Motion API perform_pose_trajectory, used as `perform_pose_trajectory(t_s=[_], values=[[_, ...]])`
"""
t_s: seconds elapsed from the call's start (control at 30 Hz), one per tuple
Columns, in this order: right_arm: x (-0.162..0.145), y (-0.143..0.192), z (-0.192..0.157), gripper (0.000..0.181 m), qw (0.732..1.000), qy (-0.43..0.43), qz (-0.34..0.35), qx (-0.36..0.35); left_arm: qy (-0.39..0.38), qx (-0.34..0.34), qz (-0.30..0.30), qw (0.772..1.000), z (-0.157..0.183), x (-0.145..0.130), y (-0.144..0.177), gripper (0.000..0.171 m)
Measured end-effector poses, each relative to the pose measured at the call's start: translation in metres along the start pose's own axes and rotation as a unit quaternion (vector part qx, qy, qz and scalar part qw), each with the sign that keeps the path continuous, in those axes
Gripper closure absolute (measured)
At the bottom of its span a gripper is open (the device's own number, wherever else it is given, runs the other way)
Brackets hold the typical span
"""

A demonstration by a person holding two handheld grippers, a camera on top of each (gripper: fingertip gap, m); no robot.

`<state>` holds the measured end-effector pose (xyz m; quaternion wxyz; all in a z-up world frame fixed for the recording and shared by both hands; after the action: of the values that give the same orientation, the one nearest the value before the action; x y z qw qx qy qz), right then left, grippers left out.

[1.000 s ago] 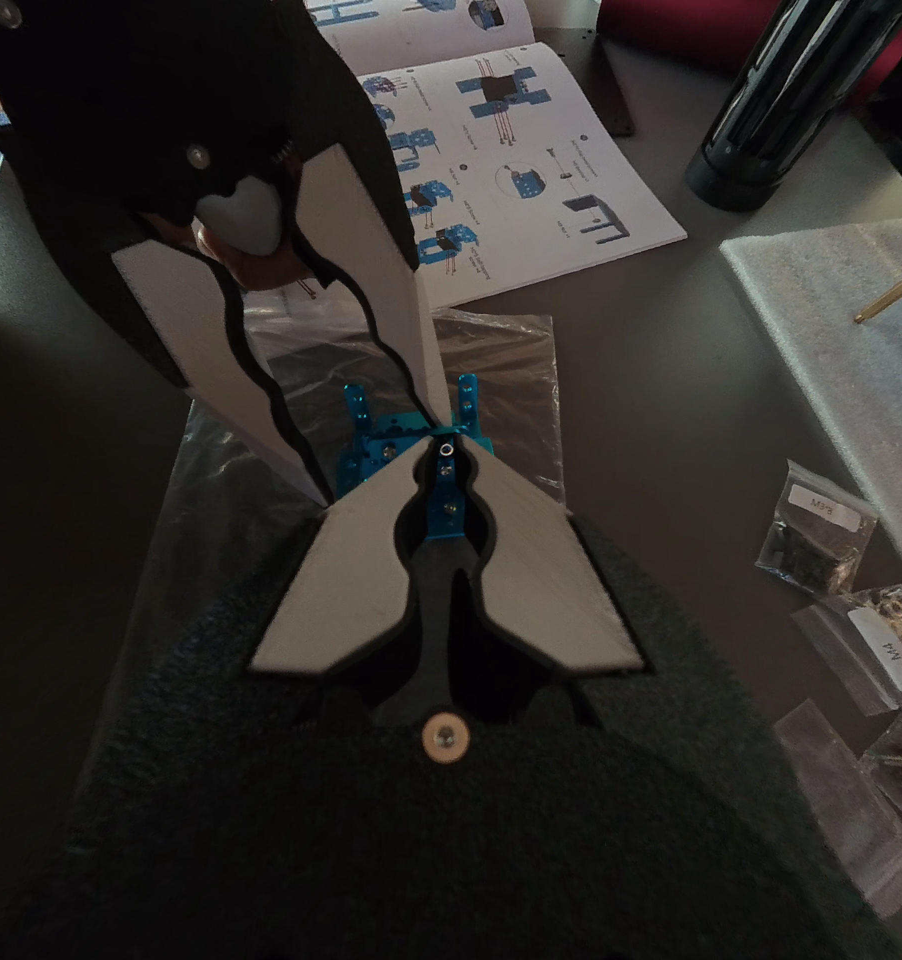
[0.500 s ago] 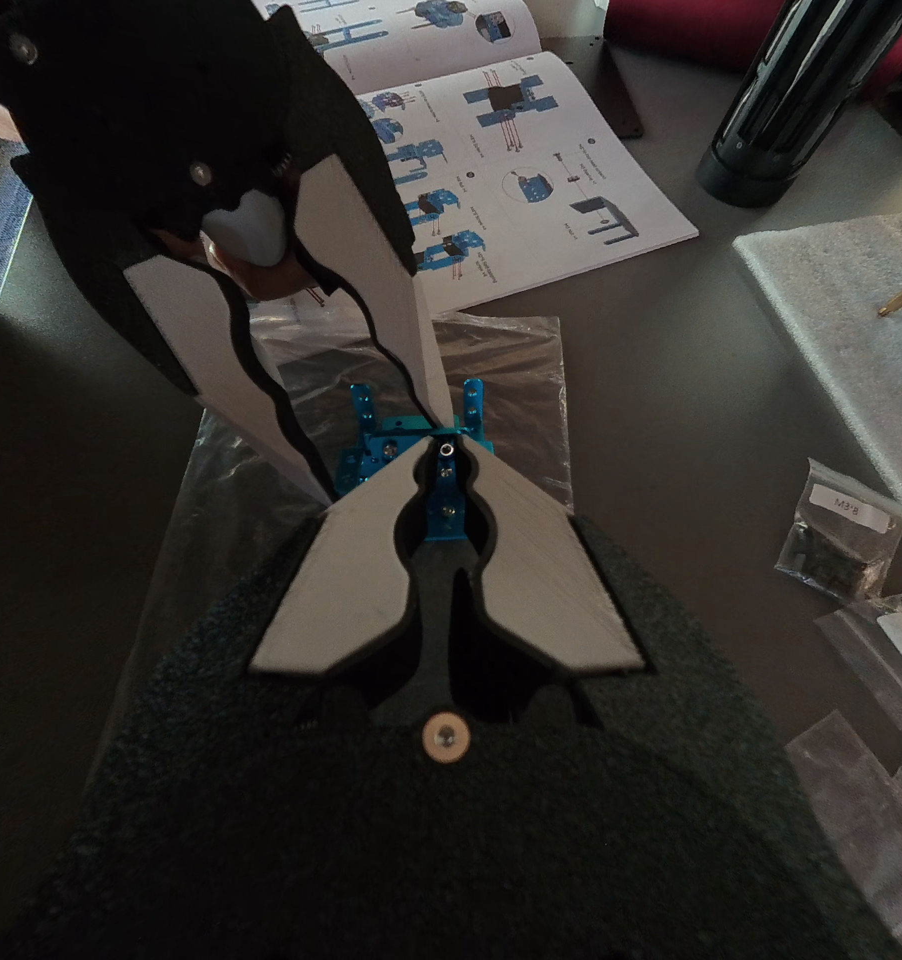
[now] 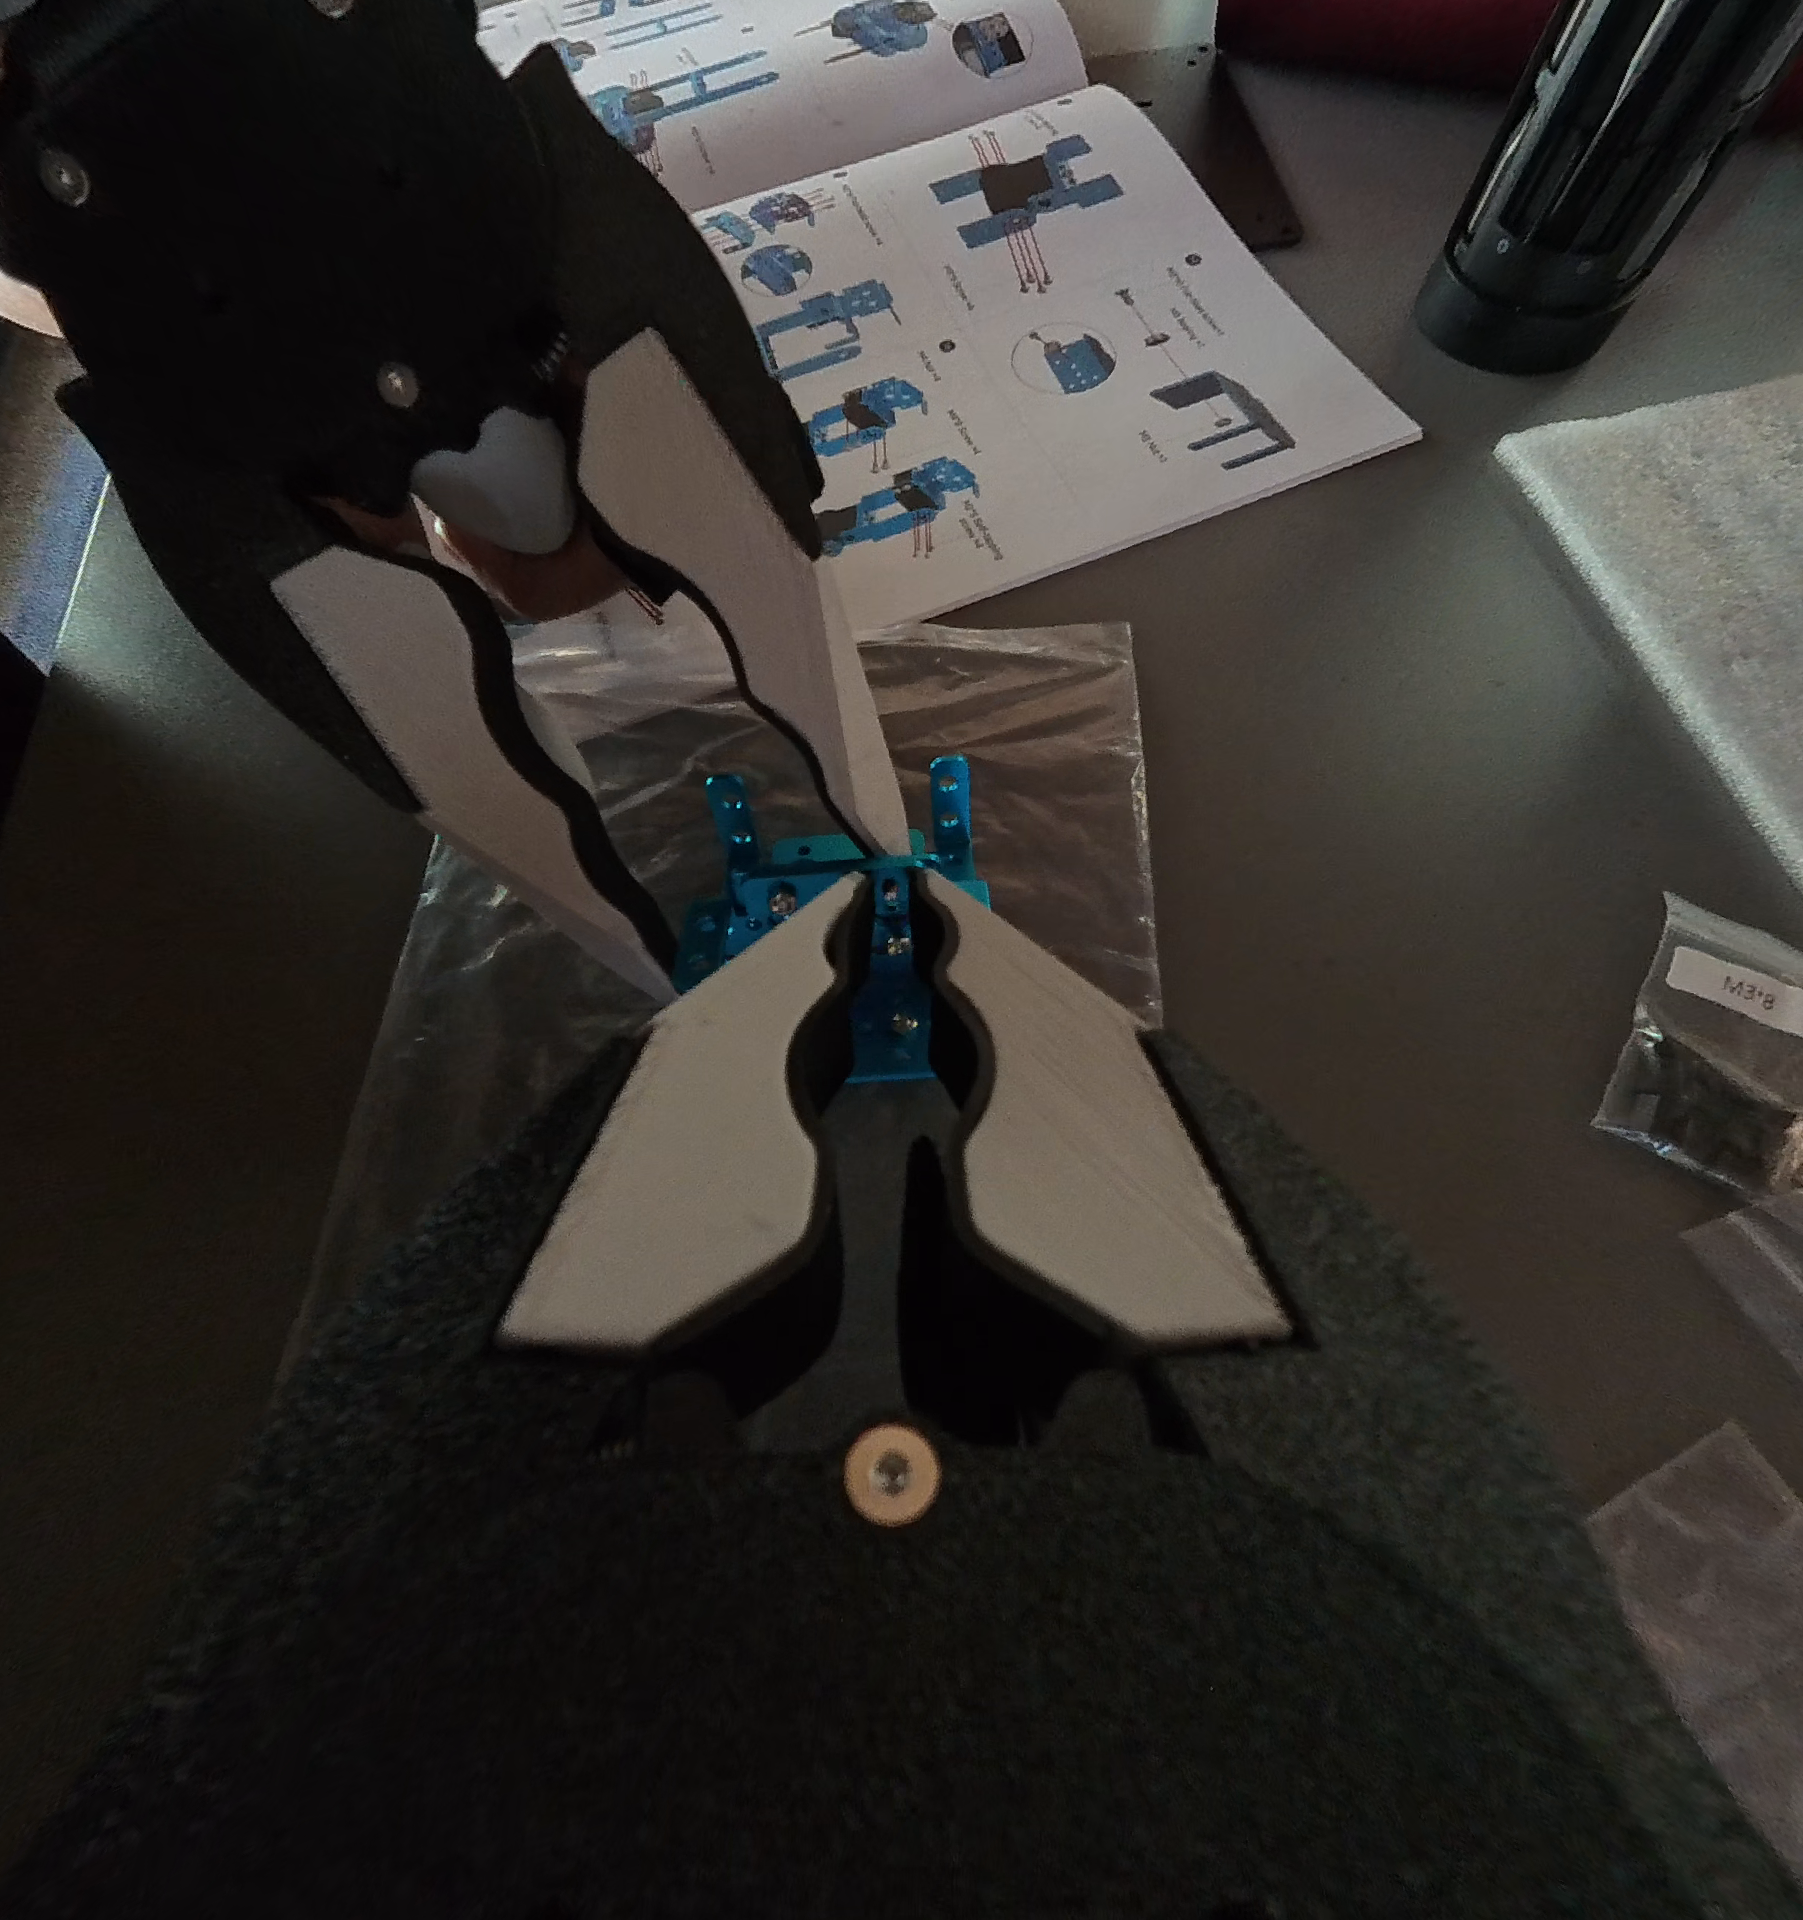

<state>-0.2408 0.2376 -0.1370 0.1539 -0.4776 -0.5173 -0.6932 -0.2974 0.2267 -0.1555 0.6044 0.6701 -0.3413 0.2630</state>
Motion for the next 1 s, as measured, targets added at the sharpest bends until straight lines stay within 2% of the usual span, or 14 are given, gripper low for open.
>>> perform_pose_trajectory(t_s=[0.17,0.3,0.4,0.47,0.57,0.73,1.0], values=[[0.002,0.003,-0.001,0.17,1.0,0.004,0.0,0.002,-0.002,-0.001,0.0,1.0,0.001,0.0,0.0,0.124],[0.003,0.024,0.007,0.167,1.0,0.001,-0.008,-0.016,-0.001,0.0,0.0,1.0,0.0,0.0,0.0,0.125],[-0.007,0.034,0.015,0.17,0.998,-0.003,-0.057,-0.007,-0.002,0.0,-0.002,1.0,0.0,0.0,0.0,0.125],[-0.02,0.028,0.016,0.165,0.995,-0.026,-0.097,0.028,-0.004,0.001,-0.002,1.0,0.001,0.0,-0.001,0.125],[-0.015,0.014,0.012,0.164,0.994,-0.035,-0.073,0.067,-0.008,0.008,-0.002,1.0,0.0,0.0,0.0,0.125],[-0.016,-0.004,0.012,0.169,0.994,0.015,-0.1,0.037,-0.009,0.014,-0.003,1.0,-0.004,-0.001,0.001,0.124],[-0.02,-0.009,0.009,0.171,0.994,0.011,-0.095,0.044,-0.016,0.011,-0.004,1.0,-0.001,0.0,-0.001,0.124]])
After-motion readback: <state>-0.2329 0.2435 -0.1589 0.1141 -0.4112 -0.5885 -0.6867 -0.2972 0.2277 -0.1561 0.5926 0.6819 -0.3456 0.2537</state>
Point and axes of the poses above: each gripper's, where its closed fingertips meet, y back along the fingers, x out of its top, z = x × y across the jaws, the point moved 4 cm from there along y, back along the fingers, and after that the axes turned 5 degrees about y, right-handed, at the moved point
